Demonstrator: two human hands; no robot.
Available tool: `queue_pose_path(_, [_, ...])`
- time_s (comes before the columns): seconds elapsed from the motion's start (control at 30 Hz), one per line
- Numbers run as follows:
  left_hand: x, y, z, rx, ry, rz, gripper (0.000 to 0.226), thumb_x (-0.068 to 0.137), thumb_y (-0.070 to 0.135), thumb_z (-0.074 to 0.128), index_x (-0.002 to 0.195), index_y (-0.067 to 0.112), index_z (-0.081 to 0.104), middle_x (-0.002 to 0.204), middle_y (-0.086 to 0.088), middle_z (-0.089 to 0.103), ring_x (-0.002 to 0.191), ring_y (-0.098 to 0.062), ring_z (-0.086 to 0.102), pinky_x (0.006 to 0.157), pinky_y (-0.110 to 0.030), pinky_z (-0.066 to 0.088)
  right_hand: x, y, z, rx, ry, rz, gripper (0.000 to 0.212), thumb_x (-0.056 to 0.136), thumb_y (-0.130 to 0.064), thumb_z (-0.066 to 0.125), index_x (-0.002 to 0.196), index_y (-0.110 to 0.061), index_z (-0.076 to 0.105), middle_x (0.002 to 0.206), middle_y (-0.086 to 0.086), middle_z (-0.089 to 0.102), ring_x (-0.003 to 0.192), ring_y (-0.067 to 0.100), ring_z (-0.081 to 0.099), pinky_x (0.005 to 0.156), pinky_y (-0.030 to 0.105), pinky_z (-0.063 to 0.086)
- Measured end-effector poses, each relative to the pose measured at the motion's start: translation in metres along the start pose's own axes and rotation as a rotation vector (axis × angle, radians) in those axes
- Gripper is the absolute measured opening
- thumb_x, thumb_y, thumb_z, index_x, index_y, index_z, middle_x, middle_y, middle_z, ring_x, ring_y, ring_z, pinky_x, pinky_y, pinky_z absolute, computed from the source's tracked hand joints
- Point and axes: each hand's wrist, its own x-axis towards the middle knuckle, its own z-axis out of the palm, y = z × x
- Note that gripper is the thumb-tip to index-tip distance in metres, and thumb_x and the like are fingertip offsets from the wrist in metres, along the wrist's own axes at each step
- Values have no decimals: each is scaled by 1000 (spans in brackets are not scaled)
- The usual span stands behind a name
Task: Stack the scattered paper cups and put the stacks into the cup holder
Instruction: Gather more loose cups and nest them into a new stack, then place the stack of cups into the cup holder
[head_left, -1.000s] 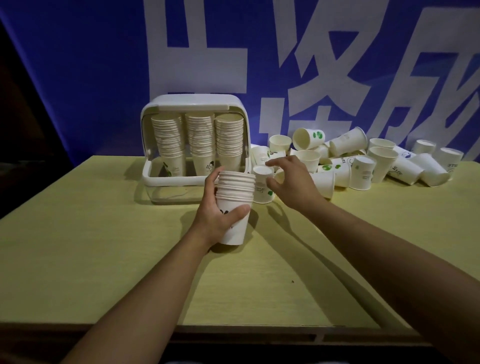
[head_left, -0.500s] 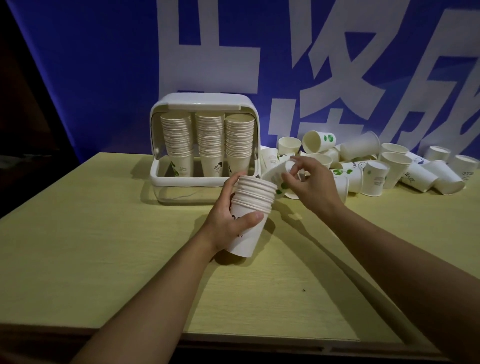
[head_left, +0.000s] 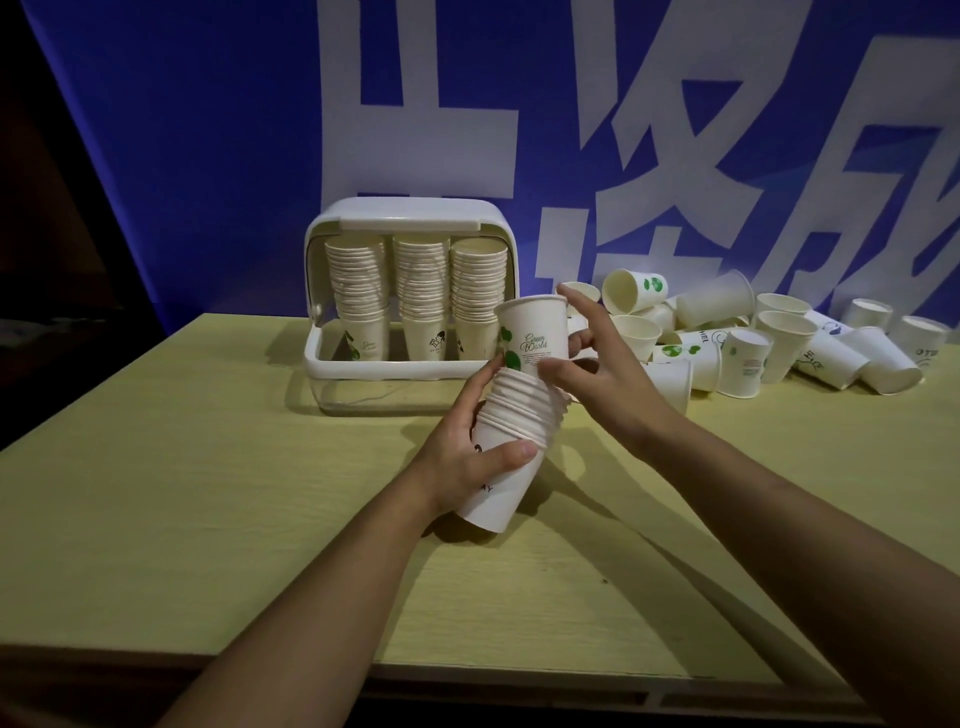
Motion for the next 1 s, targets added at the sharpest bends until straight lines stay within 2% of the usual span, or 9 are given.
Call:
queue_pose_path(0.13, [2,2,-3,12,123,70,108,65,52,78,150,59,12,145,8,50,119,-9,62,95,-37,55,-6,8,8,19,10,-49,40,95,-38,61,129,-57,54,113,-3,59,103,12,63,95,39,55])
queue_pose_path(0.2, [3,5,-8,60,178,123,109,68,52,76,150,59,6,149,16,42,128,-2,53,98,-24,50,-7,11,12,-20,-24,-57,37,97,-37,59,125,-61,56,119,-8,58,107,7,59,102,44,51])
queue_pose_path(0.27, [3,9,-14,108,198,139,109,67,54,75,153,55,7,150,14,40,130,-3,51,99,-22,48,-3,9,16,-3,-57,-48,38,97,-34,59,127,-58,58,121,-11,59,108,7,59,102,45,50])
queue_pose_path(0.37, [-1,13,-27,131,243,134,101,63,55,76,148,52,21,137,10,50,116,-2,59,92,-24,54,8,2,21,29,-94,-39,35,97,-30,60,125,-51,64,122,-11,61,109,15,60,99,44,53])
queue_pose_path(0.53, [-14,15,-66,202,412,103,82,65,56,76,133,64,31,134,11,54,112,-11,63,94,-43,58,24,5,53,166,-174,1,32,99,-20,58,122,-41,65,116,-9,66,98,9,66,82,35,61])
queue_pose_path(0.63, [-14,24,-90,213,543,65,72,74,59,73,132,66,31,136,6,54,109,-14,65,85,-39,61,33,18,78,449,-257,194,28,99,-15,59,125,-22,67,109,11,68,88,23,66,80,42,58])
queue_pose_path(0.73, [0,34,-110,234,675,85,69,90,42,74,143,48,32,130,2,57,106,-10,64,77,-25,57,34,38,101,685,-269,354,27,96,-8,59,122,-12,68,89,12,63,71,23,59,66,39,51])
queue_pose_path(0.9, [31,52,-132,361,814,132,74,87,39,78,142,44,29,125,10,58,104,-6,62,79,-25,52,34,58,106,781,-236,409,30,94,0,54,122,-5,63,65,7,45,59,20,48,57,35,46])
queue_pose_path(1.0, [47,49,-140,423,857,130,75,84,36,80,139,37,29,128,6,57,103,-10,61,77,-22,48,36,58,104,817,-237,435,31,93,4,53,122,-2,62,70,12,39,63,22,50,58,33,50])
